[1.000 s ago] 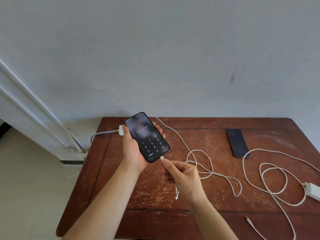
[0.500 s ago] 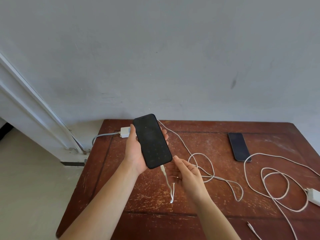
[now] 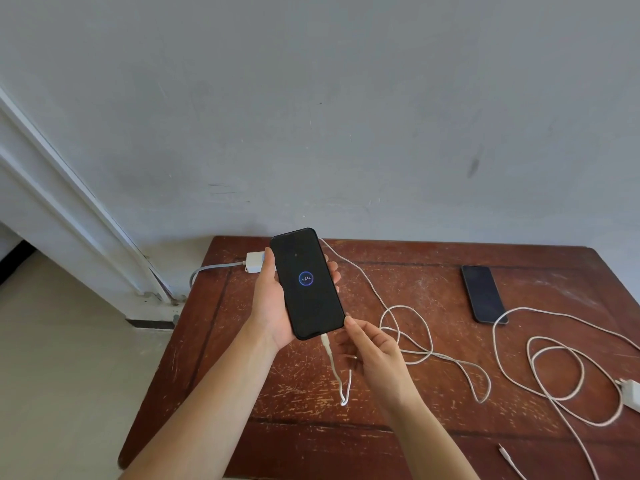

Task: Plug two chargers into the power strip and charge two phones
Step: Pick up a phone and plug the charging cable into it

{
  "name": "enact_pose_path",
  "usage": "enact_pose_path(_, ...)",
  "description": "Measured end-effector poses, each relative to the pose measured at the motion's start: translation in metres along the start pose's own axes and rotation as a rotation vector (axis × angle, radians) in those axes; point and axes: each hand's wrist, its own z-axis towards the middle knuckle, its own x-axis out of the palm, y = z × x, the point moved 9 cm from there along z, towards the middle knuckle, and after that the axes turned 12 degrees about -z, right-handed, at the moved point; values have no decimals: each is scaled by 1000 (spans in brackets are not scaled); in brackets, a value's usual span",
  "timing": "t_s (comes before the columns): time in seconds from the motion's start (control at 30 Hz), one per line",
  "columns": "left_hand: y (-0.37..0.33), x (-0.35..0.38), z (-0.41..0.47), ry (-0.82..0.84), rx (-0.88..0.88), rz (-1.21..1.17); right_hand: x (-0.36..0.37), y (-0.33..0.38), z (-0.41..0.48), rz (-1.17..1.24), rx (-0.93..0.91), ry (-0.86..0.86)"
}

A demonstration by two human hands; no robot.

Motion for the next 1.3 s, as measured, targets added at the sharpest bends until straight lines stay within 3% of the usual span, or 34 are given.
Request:
enact_pose_path(0.57, 2, -5, -6, 16, 24, 39, -3, -9, 0, -5, -3, -7)
enact_pose_path(0.8, -5, -45, -3, -201, 57, 185, -3, -62, 16, -81, 188, -45)
enact_pose_path(0.9, -7, -67, -3, -264, 44, 179, -6, -106, 22, -409, 341, -107)
enact_pose_path(1.0, -16, -92, -3, -322, 69, 158, 0, -139, 23, -656, 414, -64)
enact_pose_path(1.13, -31, -128, -3, -429, 75, 241, 21, -167, 24, -655, 466, 44)
enact_pose_path(1.3, -41, -175, -5, -547, -4, 393, 45, -175, 42, -500, 445, -21)
